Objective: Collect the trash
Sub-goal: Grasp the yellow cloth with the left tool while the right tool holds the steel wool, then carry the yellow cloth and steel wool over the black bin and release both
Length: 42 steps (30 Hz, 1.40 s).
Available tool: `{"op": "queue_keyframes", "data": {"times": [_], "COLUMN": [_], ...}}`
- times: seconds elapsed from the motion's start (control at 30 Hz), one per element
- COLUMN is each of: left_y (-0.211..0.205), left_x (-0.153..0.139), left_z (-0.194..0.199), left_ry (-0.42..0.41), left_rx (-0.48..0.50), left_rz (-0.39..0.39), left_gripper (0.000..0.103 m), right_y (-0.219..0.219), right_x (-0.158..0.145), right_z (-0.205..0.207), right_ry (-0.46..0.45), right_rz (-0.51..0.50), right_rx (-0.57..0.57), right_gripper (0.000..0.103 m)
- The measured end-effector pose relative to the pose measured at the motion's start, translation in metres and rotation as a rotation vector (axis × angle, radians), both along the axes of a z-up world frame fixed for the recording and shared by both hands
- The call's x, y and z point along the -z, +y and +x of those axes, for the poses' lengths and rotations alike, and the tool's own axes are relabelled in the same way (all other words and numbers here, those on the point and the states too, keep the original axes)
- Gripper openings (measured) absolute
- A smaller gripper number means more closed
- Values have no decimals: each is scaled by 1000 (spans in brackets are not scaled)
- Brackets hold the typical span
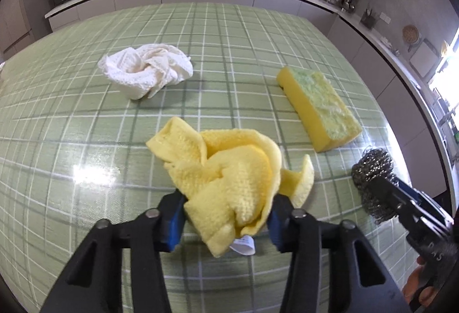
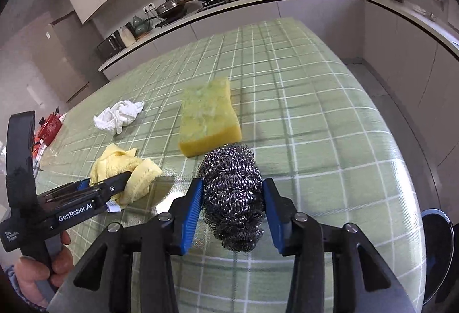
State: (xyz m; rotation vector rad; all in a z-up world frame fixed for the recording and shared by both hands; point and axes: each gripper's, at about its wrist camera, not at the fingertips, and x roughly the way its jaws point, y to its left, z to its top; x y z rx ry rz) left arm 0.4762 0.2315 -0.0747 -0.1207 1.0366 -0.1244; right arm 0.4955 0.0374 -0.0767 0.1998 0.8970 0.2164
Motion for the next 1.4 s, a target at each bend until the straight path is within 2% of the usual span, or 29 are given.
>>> {"op": "queue_keyframes", "data": {"times": [0.13,0.27,0.5,0.6,0.7,0.83,0.93,1.13,1.3,1.4], "left_y": [6,0,-14,-27,-43,-63,-82,-129,-193,-249], "left_x": [-7,-19,-30,-35,-40,-37,-34,-42,-52,-51], "left_z": [-8,-24,-46,-48,-49,-54,-59,-78,-95,-103], "left_ry": [-5,-40,-67,-70,-84,-89,-83,-81,-107,-100], "left_rx": [-14,-20,-42,-18,49,123,180,271,356,389], "left_rz": [-31,-23,-31,-33,-30,-59,-83,-98,-103,-114], "left_gripper": [43,43,43,43,43,43,43,43,43,43], "right_y": [1,-4,-20,-31,-46,-72,-91,-150,-218,-266], "right_x": [1,-2,-17,-25,-32,-34,-36,-43,-44,-35], "right_z": [3,-2,-21,-33,-48,-74,-93,-134,-165,-176], "right_ry": [14,-8,-53,-77,-96,-91,-83,-93,-117,-100], "right_rz": [23,52,64,62,66,34,-2,-5,-11,-7], "right_rx": [-34,-41,-51,-20,38,149,211,343,424,448], "right_gripper": [45,36,35,35,35,35,35,35,35,35]}}
